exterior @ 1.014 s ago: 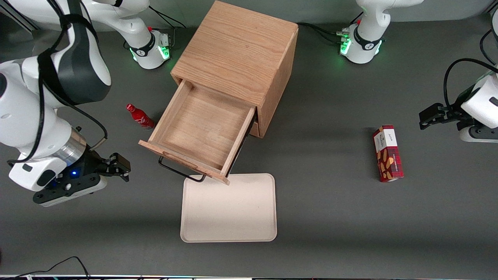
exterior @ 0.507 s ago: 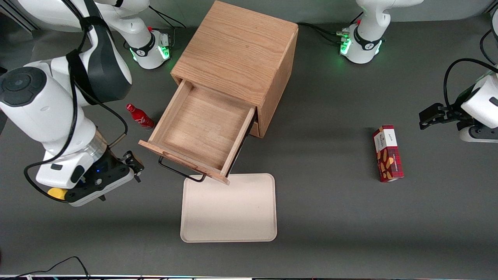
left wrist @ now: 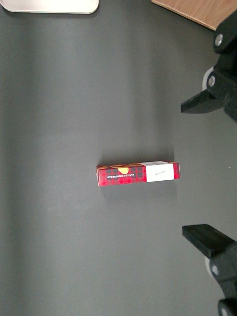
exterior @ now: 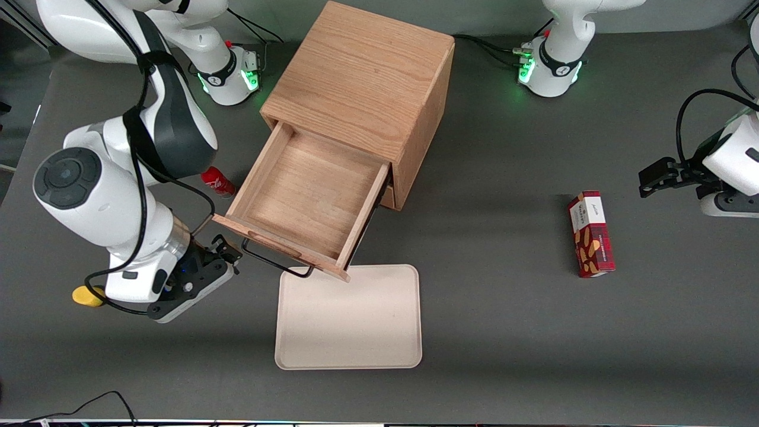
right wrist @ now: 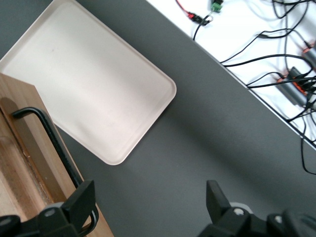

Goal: Close top drawer
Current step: 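Move the right gripper toward the open drawer's front panel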

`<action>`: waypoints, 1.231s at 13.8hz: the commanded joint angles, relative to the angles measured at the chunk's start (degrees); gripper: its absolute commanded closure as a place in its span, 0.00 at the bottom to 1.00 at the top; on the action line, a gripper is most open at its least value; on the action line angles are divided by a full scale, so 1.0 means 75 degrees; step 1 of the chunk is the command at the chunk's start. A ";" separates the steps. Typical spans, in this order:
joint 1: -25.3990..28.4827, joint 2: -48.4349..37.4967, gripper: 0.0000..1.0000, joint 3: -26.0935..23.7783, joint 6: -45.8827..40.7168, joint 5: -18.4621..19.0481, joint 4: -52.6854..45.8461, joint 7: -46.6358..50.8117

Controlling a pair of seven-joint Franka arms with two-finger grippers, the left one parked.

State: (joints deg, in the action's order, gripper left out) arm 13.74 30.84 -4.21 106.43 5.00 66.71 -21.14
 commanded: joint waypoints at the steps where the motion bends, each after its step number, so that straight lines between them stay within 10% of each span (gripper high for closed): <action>1: -0.0039 0.0084 0.00 -0.0048 -0.0175 -0.0152 -0.0128 -0.0565; 17: -0.0016 0.0540 0.00 -0.0528 -0.0175 -0.0198 0.0235 -0.0814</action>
State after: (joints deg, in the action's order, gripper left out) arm 13.85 34.54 -7.50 105.43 4.55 68.48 -25.86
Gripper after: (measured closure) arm 0.000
